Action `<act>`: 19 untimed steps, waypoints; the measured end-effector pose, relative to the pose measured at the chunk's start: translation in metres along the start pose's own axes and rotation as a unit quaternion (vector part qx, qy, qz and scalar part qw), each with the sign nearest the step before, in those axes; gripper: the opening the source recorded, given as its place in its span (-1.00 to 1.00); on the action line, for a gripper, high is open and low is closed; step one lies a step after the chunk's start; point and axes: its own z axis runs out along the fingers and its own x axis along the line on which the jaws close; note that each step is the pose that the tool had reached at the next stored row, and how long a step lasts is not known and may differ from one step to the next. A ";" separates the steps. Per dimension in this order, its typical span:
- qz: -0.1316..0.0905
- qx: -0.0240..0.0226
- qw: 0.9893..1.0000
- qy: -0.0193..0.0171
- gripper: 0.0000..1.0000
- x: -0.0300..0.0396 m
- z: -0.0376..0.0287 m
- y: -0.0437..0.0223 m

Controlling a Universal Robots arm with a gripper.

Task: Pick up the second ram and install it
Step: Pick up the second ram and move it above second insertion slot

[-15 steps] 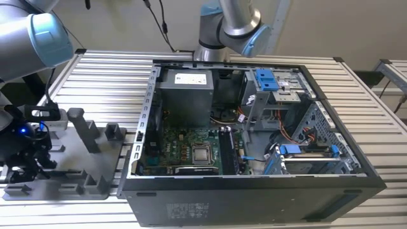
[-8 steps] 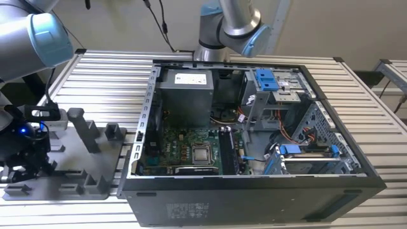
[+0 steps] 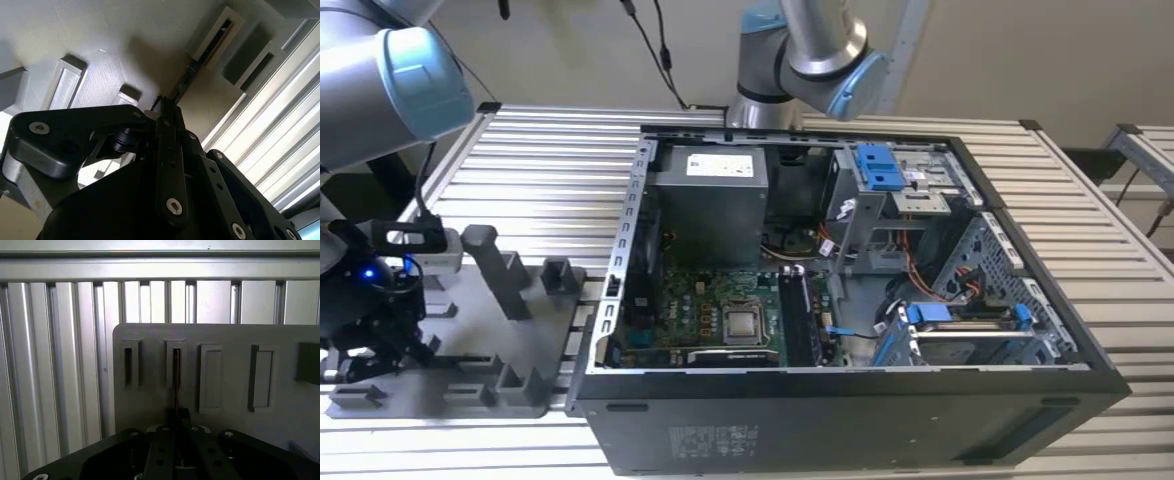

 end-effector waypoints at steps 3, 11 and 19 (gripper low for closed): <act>0.000 0.001 1.000 0.000 -0.72 0.0000 0.0000 0.0000; 0.000 0.001 1.000 0.000 -0.72 0.0000 -0.0011 0.0000; 0.000 0.001 1.000 0.000 -0.72 -0.0003 -0.0100 -0.0002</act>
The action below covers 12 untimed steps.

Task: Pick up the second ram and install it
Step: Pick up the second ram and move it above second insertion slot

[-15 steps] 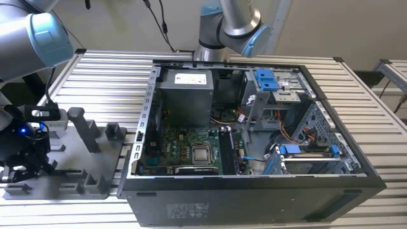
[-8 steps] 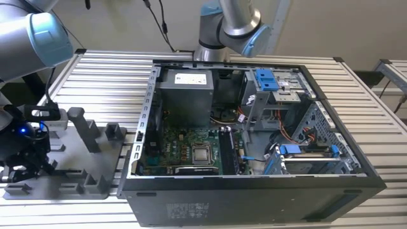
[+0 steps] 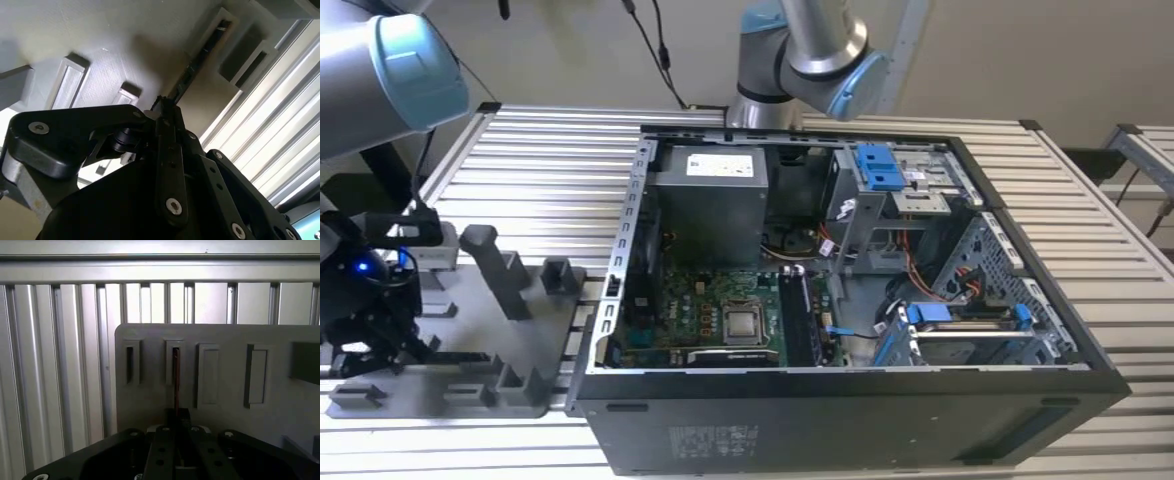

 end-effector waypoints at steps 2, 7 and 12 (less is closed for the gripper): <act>0.000 0.000 1.000 0.000 -0.72 -0.0001 -0.0028 -0.0001; 0.000 0.000 1.000 0.000 -0.72 -0.0002 -0.0086 -0.0002; 0.000 0.000 1.000 0.000 -0.72 -0.0004 -0.0136 -0.0004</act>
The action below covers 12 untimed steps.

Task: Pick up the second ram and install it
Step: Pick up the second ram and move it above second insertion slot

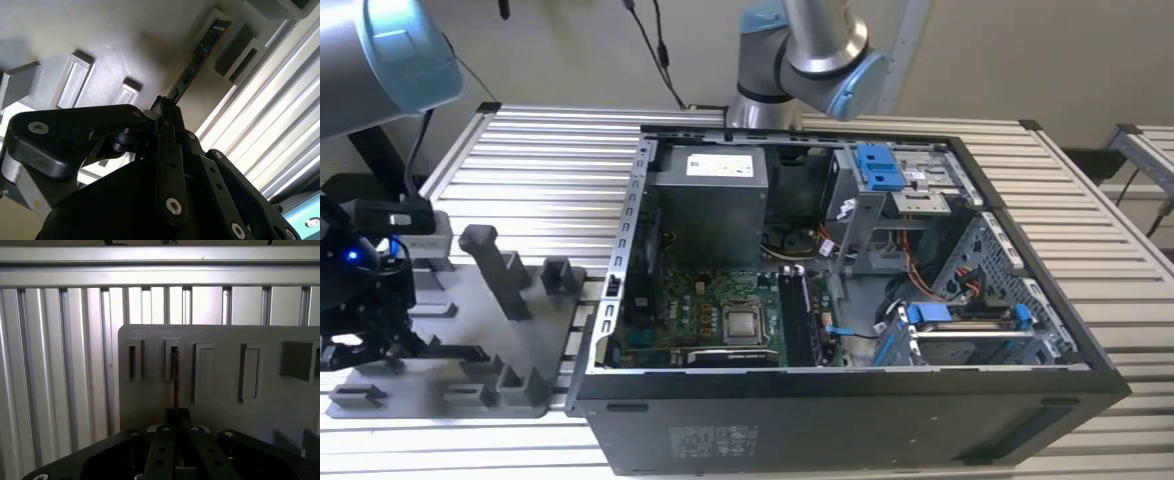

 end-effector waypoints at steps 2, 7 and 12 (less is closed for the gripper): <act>0.000 0.000 1.000 0.000 -0.72 0.0000 -0.0020 0.0000; 0.000 0.000 1.000 0.000 -0.72 -0.0002 -0.0067 -0.0002; 0.000 0.000 1.000 0.000 -0.72 -0.0003 -0.0121 -0.0004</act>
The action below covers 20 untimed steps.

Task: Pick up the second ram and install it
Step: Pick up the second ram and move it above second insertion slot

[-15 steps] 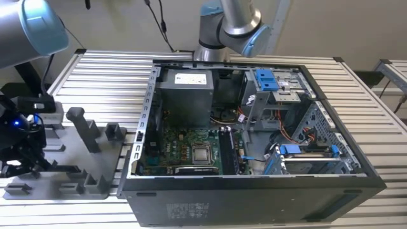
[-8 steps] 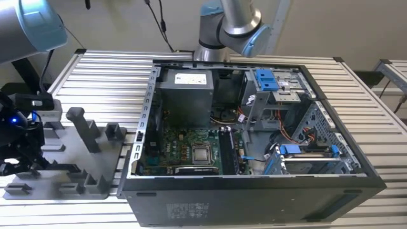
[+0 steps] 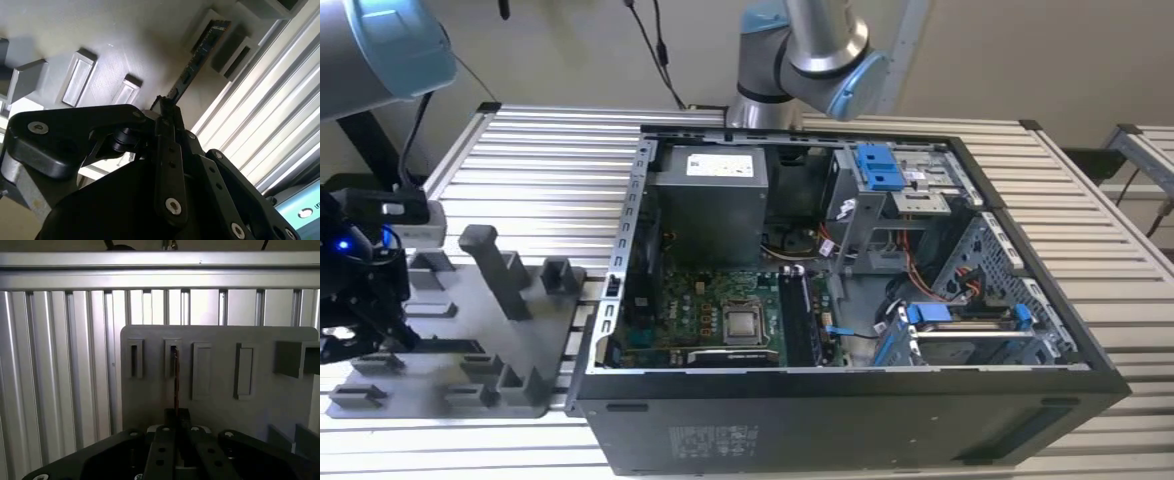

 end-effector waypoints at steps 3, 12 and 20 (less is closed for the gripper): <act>0.000 0.000 1.000 0.000 -0.72 -0.0001 -0.0032 0.0000; 0.000 0.000 1.000 0.000 -0.72 -0.0004 -0.0130 -0.0003; 0.000 0.000 1.000 0.000 -0.72 -0.0006 -0.0214 -0.0006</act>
